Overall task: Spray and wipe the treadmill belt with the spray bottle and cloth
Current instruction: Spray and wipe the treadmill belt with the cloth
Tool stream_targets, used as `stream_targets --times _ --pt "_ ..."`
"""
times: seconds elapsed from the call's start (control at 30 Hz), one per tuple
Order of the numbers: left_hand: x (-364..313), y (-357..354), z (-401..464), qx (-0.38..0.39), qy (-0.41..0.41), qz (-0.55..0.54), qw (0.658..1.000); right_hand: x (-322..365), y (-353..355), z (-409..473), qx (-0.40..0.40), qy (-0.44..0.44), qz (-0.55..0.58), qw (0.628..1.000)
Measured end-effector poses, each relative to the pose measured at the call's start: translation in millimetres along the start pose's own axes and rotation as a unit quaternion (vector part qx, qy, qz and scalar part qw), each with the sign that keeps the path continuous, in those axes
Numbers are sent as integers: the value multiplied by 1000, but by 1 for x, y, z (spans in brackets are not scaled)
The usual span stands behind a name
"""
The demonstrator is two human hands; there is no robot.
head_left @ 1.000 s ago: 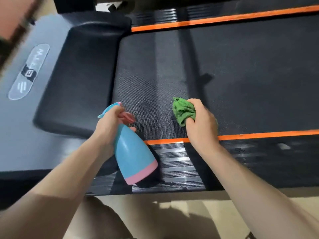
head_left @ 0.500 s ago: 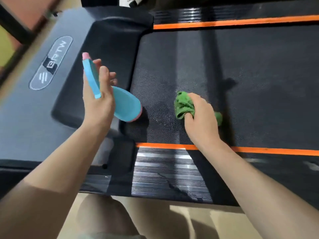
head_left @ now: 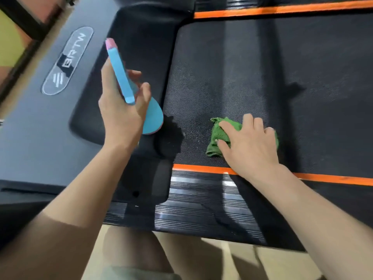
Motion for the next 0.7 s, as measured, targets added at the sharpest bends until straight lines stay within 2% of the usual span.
stream_targets --times 0.17,0.27,0.47,0.6,0.7 --pt "11 -17 4 -18 52 -19 998 -4 -3 -1 -15 46 -5 999" --pt "18 -22 -2 -21 83 -15 996 -11 -5 6 -9 103 -31 994" --pt "38 -21 -7 22 135 -10 991 -10 -11 22 -16 204 -29 978" --pt "41 -25 -6 16 147 -29 989 18 -14 34 -44 281 3 959" --pt "43 -26 -7 7 151 -33 988 43 -20 56 -40 373 17 927"
Point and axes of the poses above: each hand's wrist, its own z-axis towards the middle knuckle, its own y-axis out of the back of the hand, x = y × z, the point moved 5 cm from there along z, towards the middle knuckle, and after that the axes turned 2 degrees about y, right-handed, at the moved point
